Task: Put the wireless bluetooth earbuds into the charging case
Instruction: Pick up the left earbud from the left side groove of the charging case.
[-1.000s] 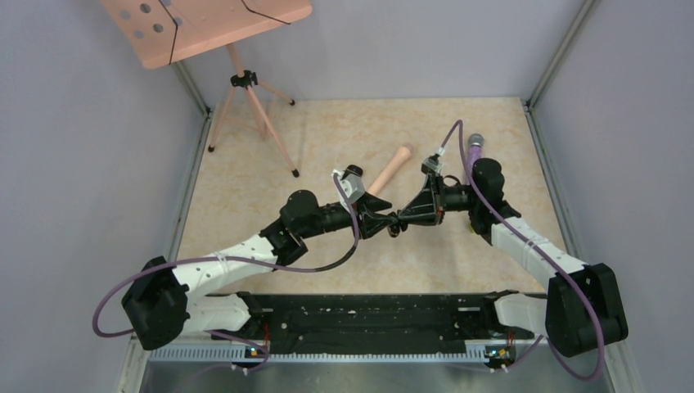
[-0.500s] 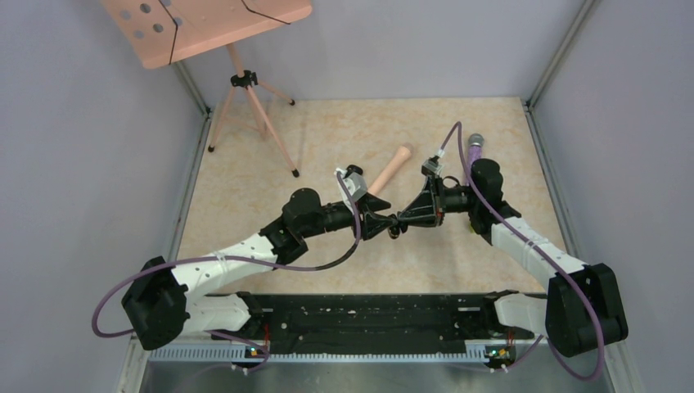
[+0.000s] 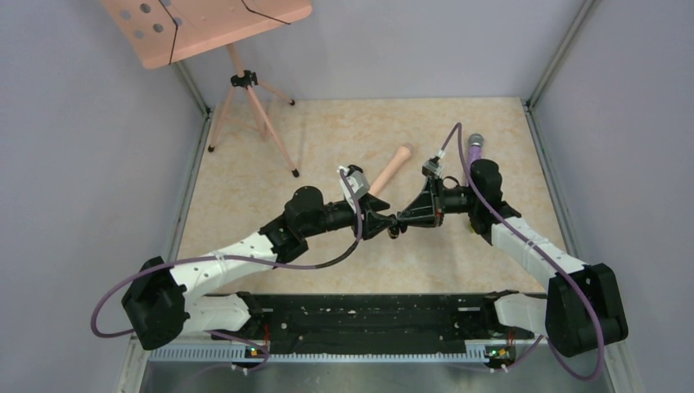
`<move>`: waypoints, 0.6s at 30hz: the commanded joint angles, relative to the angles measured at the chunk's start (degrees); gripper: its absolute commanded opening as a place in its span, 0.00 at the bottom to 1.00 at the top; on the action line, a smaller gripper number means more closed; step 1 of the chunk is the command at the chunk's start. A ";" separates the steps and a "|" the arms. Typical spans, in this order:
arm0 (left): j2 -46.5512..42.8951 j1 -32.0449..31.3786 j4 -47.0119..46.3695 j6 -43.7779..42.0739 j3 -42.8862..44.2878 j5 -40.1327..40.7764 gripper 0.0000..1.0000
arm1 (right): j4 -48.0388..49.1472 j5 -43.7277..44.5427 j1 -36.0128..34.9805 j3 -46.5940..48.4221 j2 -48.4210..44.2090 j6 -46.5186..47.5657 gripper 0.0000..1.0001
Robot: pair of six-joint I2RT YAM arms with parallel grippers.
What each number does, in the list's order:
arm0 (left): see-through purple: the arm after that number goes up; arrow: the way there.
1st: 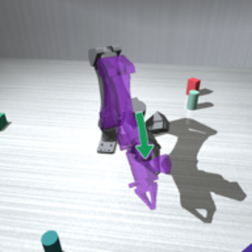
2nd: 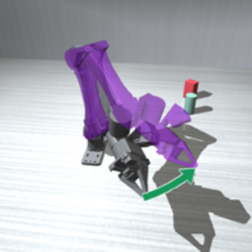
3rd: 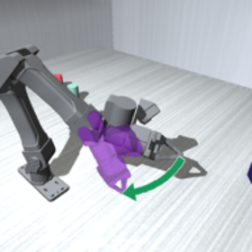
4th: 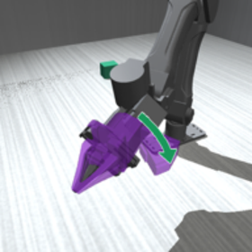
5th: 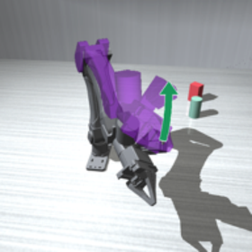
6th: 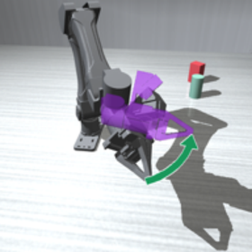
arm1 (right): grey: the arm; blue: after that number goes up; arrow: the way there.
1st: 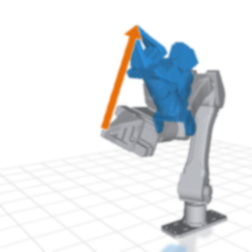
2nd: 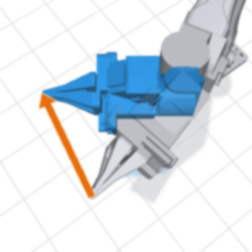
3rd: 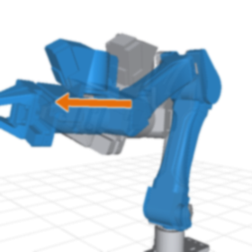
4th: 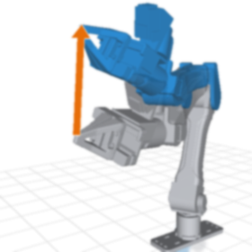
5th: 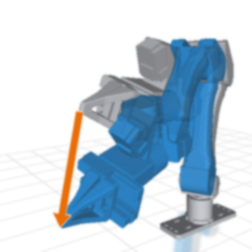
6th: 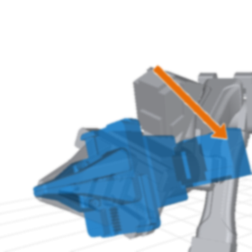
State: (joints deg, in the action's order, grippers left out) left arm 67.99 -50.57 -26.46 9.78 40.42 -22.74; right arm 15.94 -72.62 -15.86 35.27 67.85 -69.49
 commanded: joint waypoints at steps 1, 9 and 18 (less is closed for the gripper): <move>-1.12 -0.28 2.20 0.23 3.54 0.69 0.55 | -0.63 0.94 0.14 2.02 -1.45 1.89 0.00; 1.58 -0.32 4.39 1.25 7.34 -0.62 0.73 | -6.62 2.24 0.13 3.70 -1.08 6.66 0.00; -0.24 -0.32 6.76 1.04 8.00 0.33 0.75 | -10.68 4.46 0.20 3.83 0.51 10.33 0.00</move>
State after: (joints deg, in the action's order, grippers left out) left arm 69.43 -50.28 -16.75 10.02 44.91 -21.56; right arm 6.83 -71.50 -15.51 36.53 67.88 -62.17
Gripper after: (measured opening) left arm 0.743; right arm 0.232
